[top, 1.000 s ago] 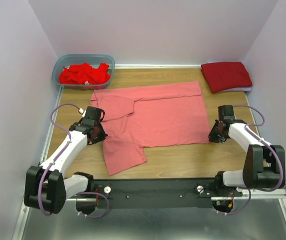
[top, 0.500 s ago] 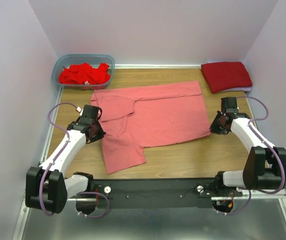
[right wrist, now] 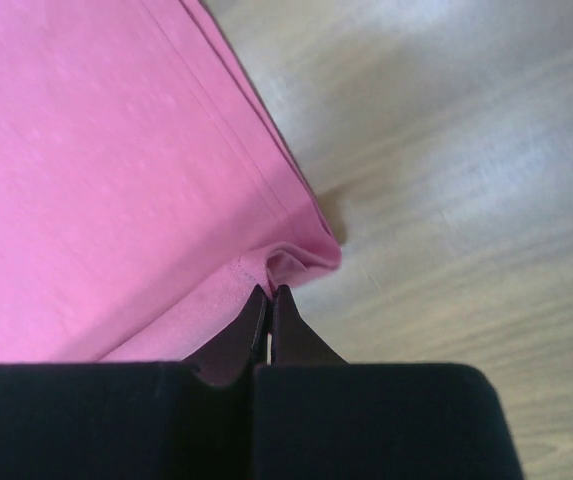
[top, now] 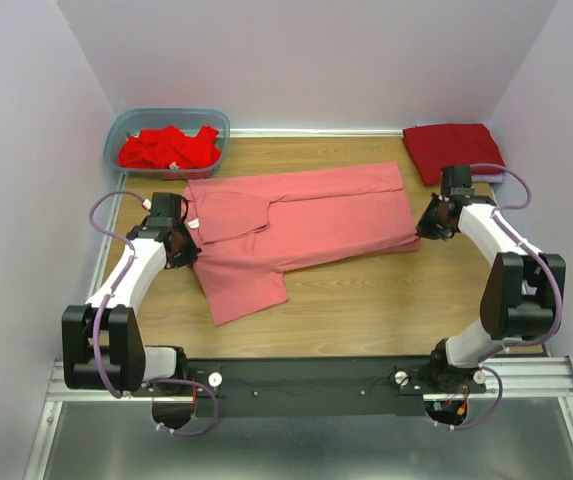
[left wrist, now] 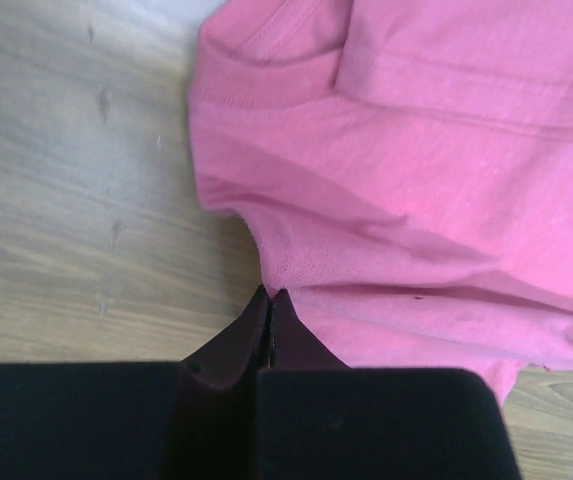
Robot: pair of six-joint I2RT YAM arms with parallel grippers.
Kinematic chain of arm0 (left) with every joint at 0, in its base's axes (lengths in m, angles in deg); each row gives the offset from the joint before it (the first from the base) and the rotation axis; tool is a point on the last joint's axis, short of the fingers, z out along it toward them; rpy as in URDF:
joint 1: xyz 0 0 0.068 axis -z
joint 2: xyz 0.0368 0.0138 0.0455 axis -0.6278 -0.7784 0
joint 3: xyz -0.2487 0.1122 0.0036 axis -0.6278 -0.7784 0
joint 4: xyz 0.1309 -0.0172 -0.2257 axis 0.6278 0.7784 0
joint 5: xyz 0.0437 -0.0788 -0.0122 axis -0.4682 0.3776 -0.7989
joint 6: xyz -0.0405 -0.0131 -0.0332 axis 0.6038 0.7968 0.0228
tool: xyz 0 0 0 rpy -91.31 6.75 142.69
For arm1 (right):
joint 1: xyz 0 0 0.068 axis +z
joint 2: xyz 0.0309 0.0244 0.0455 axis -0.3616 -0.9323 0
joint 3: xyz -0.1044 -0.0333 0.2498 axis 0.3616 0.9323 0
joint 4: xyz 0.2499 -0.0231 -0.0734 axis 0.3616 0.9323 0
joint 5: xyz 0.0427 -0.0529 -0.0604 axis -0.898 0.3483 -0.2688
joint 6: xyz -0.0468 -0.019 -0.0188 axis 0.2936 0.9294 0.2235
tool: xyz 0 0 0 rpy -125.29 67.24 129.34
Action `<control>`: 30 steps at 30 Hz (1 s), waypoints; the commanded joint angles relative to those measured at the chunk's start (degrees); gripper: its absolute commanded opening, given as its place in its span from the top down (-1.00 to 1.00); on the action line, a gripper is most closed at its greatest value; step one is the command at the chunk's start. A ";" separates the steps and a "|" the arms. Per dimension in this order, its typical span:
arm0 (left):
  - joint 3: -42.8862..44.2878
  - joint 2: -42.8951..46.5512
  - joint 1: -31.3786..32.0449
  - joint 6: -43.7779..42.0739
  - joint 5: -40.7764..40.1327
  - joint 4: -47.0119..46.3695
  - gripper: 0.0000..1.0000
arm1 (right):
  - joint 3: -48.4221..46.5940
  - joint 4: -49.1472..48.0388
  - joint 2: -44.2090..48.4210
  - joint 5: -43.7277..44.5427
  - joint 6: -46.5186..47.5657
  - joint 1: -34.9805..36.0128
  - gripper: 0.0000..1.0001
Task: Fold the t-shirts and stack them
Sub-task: Fold the tshirt
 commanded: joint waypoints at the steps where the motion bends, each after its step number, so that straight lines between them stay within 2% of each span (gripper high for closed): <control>1: 3.70 -2.22 -1.31 -2.76 1.12 -2.20 1.00 | -4.66 -1.16 -3.02 -1.41 0.63 -0.29 0.99; 6: 7.30 -7.13 -1.76 -3.63 1.21 -3.43 1.00 | -9.15 -1.43 -7.50 -3.78 0.81 -0.29 0.99; 12: 11.79 -11.88 -1.76 -4.69 0.16 -4.05 1.00 | -12.06 -1.51 -10.32 -2.03 1.77 -0.29 0.99; 30: 23.22 -23.75 -1.76 -5.31 -4.41 -5.36 1.00 | -13.73 -3.97 -14.63 3.16 2.30 -0.29 0.99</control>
